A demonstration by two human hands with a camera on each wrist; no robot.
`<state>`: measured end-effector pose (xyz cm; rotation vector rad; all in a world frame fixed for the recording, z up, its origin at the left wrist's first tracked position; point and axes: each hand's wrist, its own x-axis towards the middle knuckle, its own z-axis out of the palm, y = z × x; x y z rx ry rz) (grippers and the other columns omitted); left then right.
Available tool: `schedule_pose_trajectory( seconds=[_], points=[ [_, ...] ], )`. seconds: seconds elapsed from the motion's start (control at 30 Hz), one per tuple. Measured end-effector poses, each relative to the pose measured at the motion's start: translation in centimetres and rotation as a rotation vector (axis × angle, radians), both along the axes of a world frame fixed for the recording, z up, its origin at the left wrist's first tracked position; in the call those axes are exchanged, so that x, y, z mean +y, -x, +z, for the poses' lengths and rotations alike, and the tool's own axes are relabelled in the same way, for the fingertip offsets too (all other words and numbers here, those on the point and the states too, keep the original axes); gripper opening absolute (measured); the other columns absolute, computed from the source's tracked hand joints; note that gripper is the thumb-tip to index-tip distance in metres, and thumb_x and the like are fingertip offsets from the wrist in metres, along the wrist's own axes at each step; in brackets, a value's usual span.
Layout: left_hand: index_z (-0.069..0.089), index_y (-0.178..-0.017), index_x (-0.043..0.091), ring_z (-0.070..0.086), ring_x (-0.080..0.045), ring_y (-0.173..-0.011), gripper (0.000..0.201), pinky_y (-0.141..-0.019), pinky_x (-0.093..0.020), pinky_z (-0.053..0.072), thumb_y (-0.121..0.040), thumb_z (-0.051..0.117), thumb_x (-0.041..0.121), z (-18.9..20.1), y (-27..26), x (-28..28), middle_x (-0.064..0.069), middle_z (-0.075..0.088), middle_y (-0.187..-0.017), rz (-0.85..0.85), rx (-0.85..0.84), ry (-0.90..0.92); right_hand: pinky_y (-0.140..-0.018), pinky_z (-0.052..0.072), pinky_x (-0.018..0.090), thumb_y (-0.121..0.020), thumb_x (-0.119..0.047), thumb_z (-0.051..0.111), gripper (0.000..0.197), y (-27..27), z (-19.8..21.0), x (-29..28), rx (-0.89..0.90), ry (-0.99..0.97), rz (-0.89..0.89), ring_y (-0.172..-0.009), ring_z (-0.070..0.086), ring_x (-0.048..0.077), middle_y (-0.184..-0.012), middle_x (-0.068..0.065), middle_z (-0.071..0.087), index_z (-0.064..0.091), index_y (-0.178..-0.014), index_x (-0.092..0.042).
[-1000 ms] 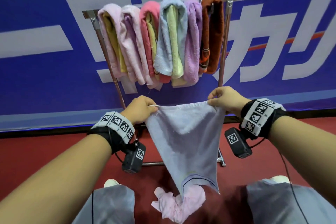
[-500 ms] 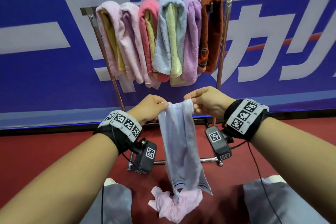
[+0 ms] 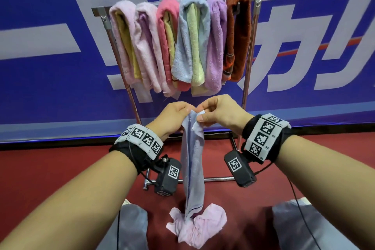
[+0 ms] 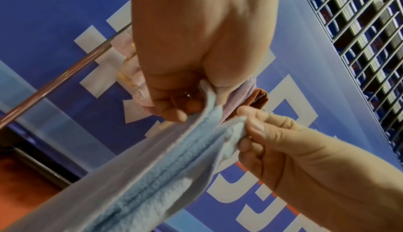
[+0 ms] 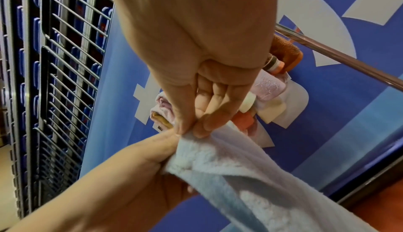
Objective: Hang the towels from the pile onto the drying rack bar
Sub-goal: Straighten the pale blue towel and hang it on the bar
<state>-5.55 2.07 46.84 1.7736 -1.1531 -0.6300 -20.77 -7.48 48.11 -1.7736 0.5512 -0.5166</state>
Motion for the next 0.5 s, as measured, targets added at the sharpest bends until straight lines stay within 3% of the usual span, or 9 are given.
schedule_pose_trajectory(
  seconds=[0.1, 0.23, 0.3, 0.43, 0.5],
  points=[
    [0.067, -0.109, 0.009, 0.059, -0.011, -0.076, 0.025, -0.065, -0.021, 0.049, -0.101, 0.043, 0.005, 0.4, 0.2, -0.1, -0.006, 0.068, -0.091, -0.057, 0.029, 0.073, -0.063, 0.058, 0.028, -0.081, 0.008, 0.072, 0.017, -0.5, 0.0, 0.3, -0.067, -0.022, -0.017, -0.055, 0.064, 0.014, -0.075, 0.021, 0.067, 0.067, -0.097, 0.011],
    [0.05, -0.113, 0.02, 0.042, -0.007, -0.059, 0.017, -0.061, -0.024, 0.039, -0.101, 0.05, 0.009, 0.3, 0.4, -0.2, 0.005, 0.046, -0.063, -0.075, 0.09, 0.134, -0.056, 0.055, 0.022, -0.083, 0.005, 0.072, 0.007, -0.8, 0.0, 0.4, -0.155, -0.105, -0.035, -0.052, 0.063, 0.012, -0.064, 0.014, 0.065, 0.069, -0.089, 0.006],
    [0.047, -0.109, 0.021, 0.043, -0.008, -0.061, 0.014, -0.063, -0.027, 0.039, -0.101, 0.051, 0.01, 0.4, 0.4, -0.1, 0.004, 0.047, -0.064, -0.07, 0.102, 0.158, -0.054, 0.054, 0.021, -0.083, 0.003, 0.072, 0.005, -0.8, 0.0, 0.3, -0.19, -0.151, -0.045, -0.053, 0.063, 0.012, -0.064, 0.013, 0.066, 0.069, -0.087, 0.003],
    [0.053, -0.101, 0.016, 0.051, 0.001, -0.058, 0.009, -0.06, -0.015, 0.042, -0.101, 0.049, 0.008, 0.7, 0.9, -0.2, 0.007, 0.056, -0.069, -0.066, 0.117, 0.156, -0.051, 0.053, 0.021, -0.083, 0.003, 0.073, 0.006, -1.1, -0.4, 0.3, -0.213, -0.187, -0.093, -0.052, 0.063, 0.012, -0.063, 0.011, 0.066, 0.068, -0.086, 0.003],
    [0.053, -0.103, 0.015, 0.05, 0.001, -0.058, 0.011, -0.06, -0.015, 0.042, -0.101, 0.047, 0.006, 0.7, 1.2, -0.2, 0.007, 0.056, -0.07, -0.058, 0.132, 0.147, -0.05, 0.053, 0.021, -0.083, 0.001, 0.074, 0.008, -1.2, -0.7, 0.3, -0.209, -0.189, -0.114, -0.051, 0.062, 0.012, -0.063, 0.011, 0.066, 0.068, -0.087, 0.003]
  ],
)
